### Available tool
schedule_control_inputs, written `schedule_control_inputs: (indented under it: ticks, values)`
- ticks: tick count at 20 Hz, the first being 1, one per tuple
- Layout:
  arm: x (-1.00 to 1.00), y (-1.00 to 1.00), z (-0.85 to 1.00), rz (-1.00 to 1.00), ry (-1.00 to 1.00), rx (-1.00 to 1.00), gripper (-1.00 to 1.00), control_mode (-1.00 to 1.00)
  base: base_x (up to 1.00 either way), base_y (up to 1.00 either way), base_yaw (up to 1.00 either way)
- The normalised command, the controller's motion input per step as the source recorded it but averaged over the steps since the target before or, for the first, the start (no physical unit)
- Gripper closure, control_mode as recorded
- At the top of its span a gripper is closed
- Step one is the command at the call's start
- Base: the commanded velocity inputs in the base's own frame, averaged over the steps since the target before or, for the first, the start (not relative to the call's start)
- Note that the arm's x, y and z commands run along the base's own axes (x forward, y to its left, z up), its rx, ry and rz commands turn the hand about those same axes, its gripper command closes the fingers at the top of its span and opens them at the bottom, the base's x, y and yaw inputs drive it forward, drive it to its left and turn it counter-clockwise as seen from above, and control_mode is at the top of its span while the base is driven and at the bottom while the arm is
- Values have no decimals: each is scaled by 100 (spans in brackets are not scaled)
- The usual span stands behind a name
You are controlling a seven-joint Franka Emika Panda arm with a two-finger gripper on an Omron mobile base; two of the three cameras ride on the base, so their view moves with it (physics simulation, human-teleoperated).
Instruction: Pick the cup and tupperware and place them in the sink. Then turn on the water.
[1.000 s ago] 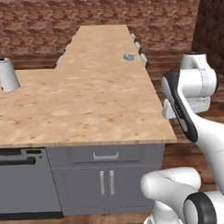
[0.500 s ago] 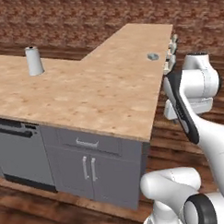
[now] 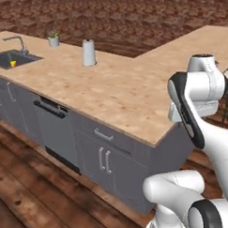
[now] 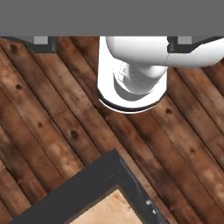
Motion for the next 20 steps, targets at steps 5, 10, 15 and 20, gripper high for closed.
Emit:
schedule_control_inputs:
  ticks: [5,10,15,20]
  values:
    - [0,0,0,0,0,0,-100,100,31,-73,65]
    - [0,0,0,0,0,0,-100,100,30,-80,61]
    - [0,0,0,0,0,0,-100,100,12,-93,55]
    - [0,0,0,0,0,0,-100,100,-10,-100,22]
